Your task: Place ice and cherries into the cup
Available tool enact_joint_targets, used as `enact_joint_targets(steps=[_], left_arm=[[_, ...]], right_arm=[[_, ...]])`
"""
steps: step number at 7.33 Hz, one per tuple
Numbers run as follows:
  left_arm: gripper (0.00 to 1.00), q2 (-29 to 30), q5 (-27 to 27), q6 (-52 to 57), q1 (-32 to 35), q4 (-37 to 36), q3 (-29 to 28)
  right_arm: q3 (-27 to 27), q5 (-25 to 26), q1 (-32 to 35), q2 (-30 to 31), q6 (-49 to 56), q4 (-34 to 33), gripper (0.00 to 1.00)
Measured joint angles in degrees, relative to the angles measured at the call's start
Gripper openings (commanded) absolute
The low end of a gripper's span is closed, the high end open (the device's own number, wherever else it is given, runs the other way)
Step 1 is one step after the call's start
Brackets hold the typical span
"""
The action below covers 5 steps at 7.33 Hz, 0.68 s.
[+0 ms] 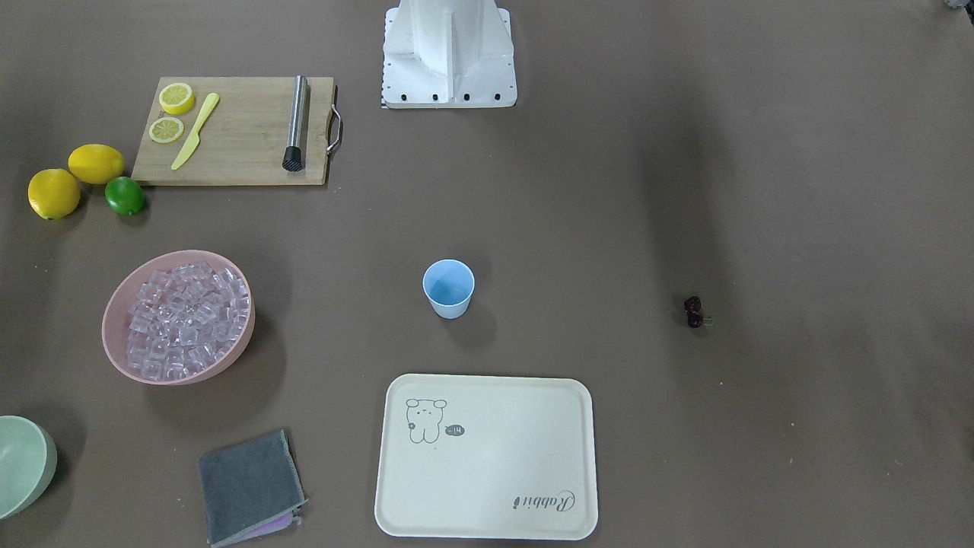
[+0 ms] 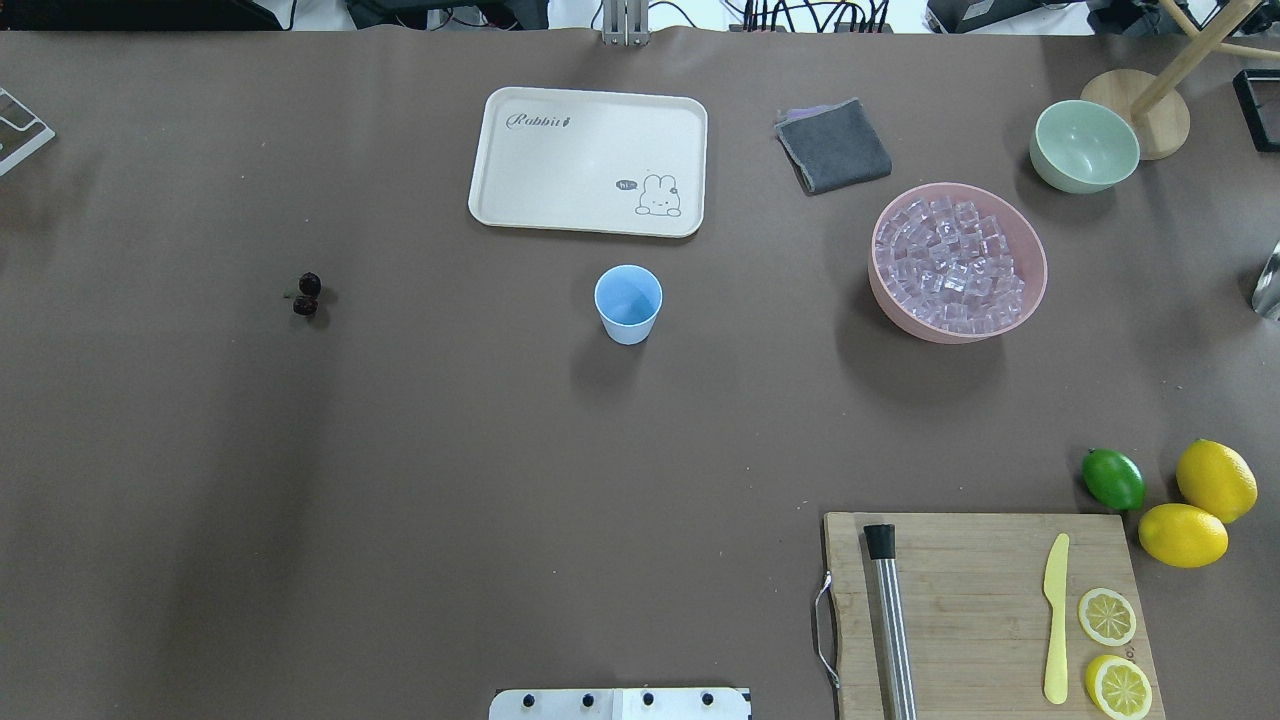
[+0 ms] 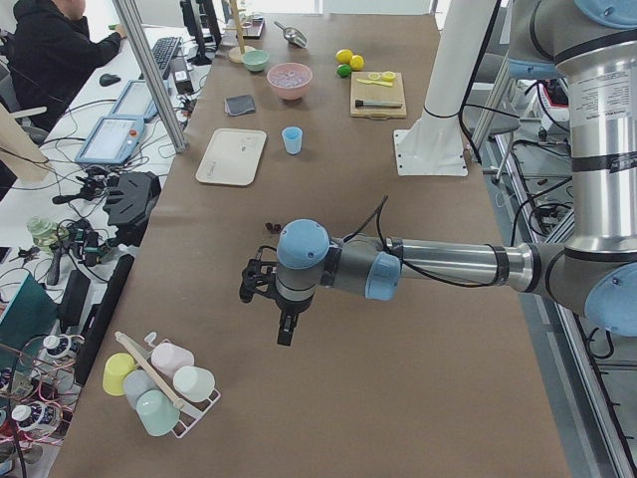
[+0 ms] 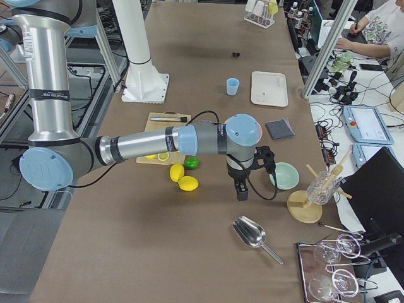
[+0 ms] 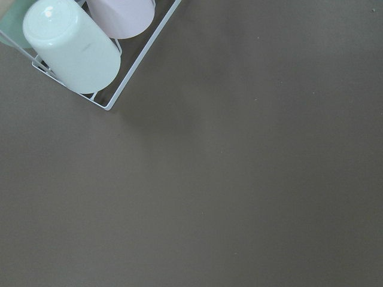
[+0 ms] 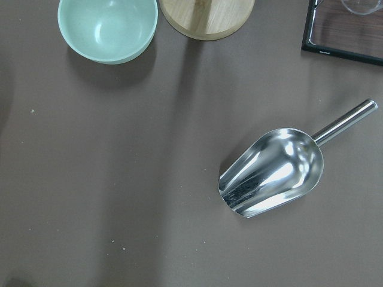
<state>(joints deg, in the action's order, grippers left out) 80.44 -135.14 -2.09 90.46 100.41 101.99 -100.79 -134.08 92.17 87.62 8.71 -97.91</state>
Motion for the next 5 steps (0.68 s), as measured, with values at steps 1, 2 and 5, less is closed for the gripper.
enact_joint_targets(steps=[1, 2, 5], left_arm=[[0.98, 0.0, -0.1, 0.0, 0.0, 0.0, 0.2], [0.98, 0.1, -0.2, -0.1, 0.0, -0.1, 0.4], [0.98, 0.6, -0.5, -1.5, -0.1, 0.8, 1.0]], right_arm=[[0.1, 0.1, -0.2, -0.2, 0.1, -0.2, 1.0], [-0.2, 0.0, -0.5, -0.2, 0.0, -0.2, 1.0], [-1.9, -2.8, -3.5, -2.5, -3.9, -0.3, 1.0]])
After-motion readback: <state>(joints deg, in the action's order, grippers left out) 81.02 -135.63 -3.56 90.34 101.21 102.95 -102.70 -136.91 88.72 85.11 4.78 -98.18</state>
